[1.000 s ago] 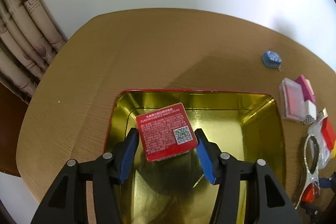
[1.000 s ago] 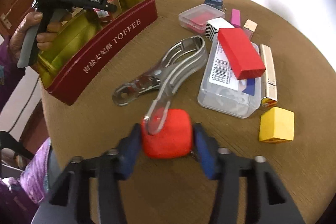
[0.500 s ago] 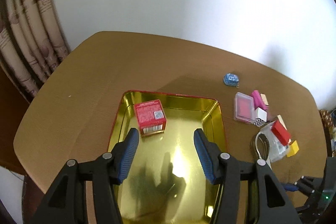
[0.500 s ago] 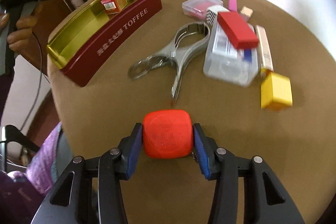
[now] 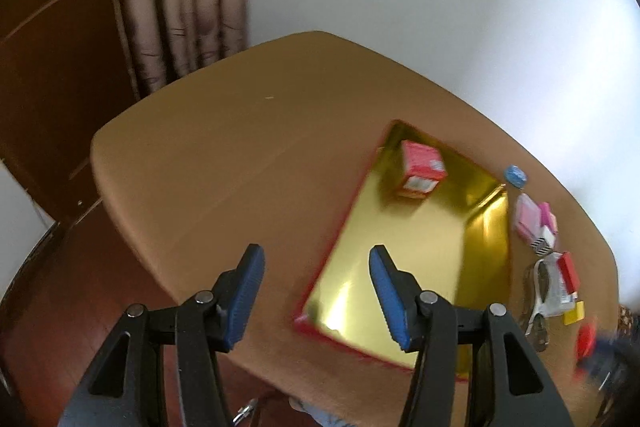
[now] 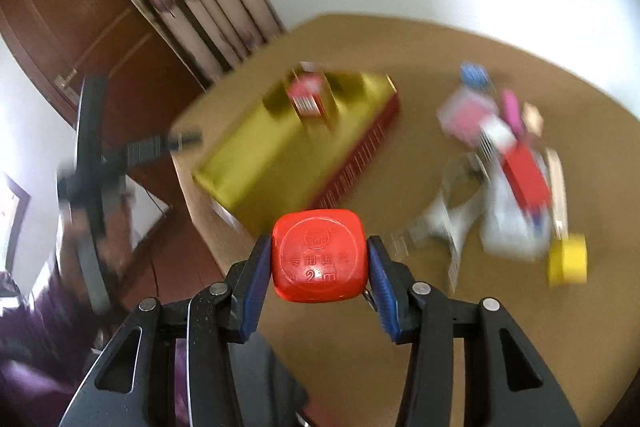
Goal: Organize rigid objects
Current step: 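Grasp the red tape measure with the right tool and lift it, then lower the red tape measure into the tin and open the right tool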
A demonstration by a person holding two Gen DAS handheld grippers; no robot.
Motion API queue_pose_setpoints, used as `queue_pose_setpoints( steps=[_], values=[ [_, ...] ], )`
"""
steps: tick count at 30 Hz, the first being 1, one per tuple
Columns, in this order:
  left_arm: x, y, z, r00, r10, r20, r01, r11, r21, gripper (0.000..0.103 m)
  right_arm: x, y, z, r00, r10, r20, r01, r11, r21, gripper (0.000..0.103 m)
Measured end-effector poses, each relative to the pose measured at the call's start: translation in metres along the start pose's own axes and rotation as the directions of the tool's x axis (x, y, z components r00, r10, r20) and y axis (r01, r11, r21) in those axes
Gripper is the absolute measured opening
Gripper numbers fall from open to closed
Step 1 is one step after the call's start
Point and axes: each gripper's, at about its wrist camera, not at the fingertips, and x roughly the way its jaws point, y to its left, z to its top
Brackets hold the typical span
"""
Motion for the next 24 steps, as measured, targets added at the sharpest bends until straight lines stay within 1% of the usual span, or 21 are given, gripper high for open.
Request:
queue_pose_setpoints(
  steps=[2,3,7,10,12,15,16,18,21,22,23,24],
  values=[
    [0.0,0.003,-0.007,1.0,0.028,0.006,-0.028,0.999,0.027,0.056,0.014,0.005,0.026,1.0,0.003,0.015,-0.003,1.0,-0.018,0.045],
    [-0.001,0.003,-0.01,0.999,0.038,0.011,-0.039,0.998,0.048,0.056,0.029,0.007,0.045,1.0,0.011,0.018,-0.011,1.0,-0.023,0.045],
    [-0.001,-0.004,-0.018,0.999,0.042,0.025,-0.044,0.993,0.113,0.056,0.077,0.034,0.089,1.0,0.006,-0.002,-0.006,1.0,-0.015,0.045],
    [-0.001,-0.012,-0.022,0.998,0.03,0.048,-0.036,0.989,0.141,0.056,0.113,0.042,0.11,0.999,-0.042,-0.03,0.042,0.999,-0.004,0.045],
    [-0.001,-0.014,-0.023,0.998,0.018,0.052,-0.025,0.988,0.149,0.056,0.134,0.039,0.118,0.997,-0.059,-0.054,0.06,0.998,0.021,0.045],
    [0.004,-0.016,-0.025,1.0,-0.009,0.024,0.006,0.988,0.156,0.057,0.155,0.034,0.122,0.992,-0.104,-0.078,0.107,0.994,0.033,0.045],
    [0.005,-0.016,-0.026,1.0,-0.023,0.01,0.021,0.987,0.161,0.057,0.161,0.032,0.123,0.991,-0.107,-0.084,0.111,0.993,0.042,0.045],
    [0.008,-0.019,-0.027,1.0,-0.027,-0.001,0.027,0.985,0.17,0.057,0.172,0.03,0.124,0.99,-0.106,-0.094,0.111,0.992,0.055,0.045],
    [0.01,-0.021,-0.027,0.999,-0.04,-0.01,0.041,0.984,0.174,0.057,0.183,0.026,0.123,0.986,-0.132,-0.104,0.138,0.989,0.056,0.045],
    [0.011,-0.021,-0.028,0.999,-0.041,-0.011,0.042,0.983,0.177,0.057,0.184,0.026,0.124,0.986,-0.14,-0.096,0.146,0.988,0.053,0.046],
    [0.011,-0.022,-0.029,0.999,-0.041,-0.008,0.041,0.983,0.18,0.057,0.183,0.026,0.126,0.987,-0.131,-0.09,0.137,0.989,0.061,0.047],
    [0.011,-0.022,-0.029,0.999,-0.04,-0.006,0.04,0.982,0.182,0.057,0.183,0.025,0.127,0.99,-0.115,-0.086,0.122,0.99,0.072,0.053]
  ],
)
